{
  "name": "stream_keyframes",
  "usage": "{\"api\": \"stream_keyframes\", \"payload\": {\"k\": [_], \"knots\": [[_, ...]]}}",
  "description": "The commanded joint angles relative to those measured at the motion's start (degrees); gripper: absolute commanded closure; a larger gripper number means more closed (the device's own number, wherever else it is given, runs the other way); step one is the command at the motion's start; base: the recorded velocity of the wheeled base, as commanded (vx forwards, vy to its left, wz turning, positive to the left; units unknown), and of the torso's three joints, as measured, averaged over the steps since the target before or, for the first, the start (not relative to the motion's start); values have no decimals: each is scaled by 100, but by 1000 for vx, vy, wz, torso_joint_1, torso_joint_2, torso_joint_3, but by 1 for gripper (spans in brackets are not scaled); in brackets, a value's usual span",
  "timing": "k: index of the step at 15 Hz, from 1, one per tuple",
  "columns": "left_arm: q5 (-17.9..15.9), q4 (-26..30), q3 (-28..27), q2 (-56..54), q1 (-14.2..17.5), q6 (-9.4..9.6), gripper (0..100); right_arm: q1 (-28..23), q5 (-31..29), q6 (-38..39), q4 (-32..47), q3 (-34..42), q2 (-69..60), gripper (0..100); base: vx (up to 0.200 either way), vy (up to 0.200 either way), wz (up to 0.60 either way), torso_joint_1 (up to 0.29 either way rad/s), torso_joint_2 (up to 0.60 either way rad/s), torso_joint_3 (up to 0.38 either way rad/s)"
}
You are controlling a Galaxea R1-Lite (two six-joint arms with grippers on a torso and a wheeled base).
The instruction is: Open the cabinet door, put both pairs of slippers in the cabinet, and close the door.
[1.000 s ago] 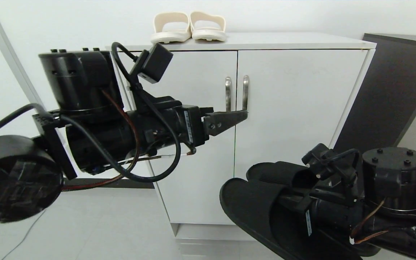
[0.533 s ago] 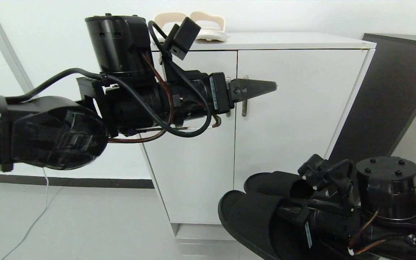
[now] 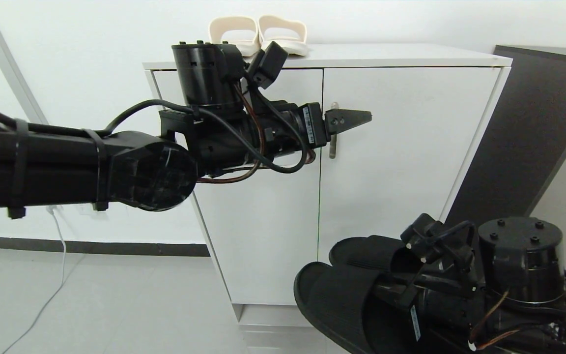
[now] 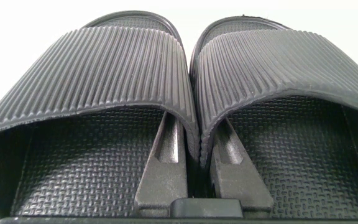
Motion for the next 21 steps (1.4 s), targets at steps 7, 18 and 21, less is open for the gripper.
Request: {"api": "stream_keyframes", "payload": {"k": [7,18,21], "knots": [[220,188,-479,410,166,-1,0,1,-5,-1,-3,1,25,100,0,0,0,0,0,0],[185,592,-1199,840,157,-1,0,1,-5,-1,-3,1,25,100,0,0,0,0,0,0],[176,654,-1279,876,148,-1,100,1,-5,-1,-3,1,25,100,0,0,0,0,0,0]]}}
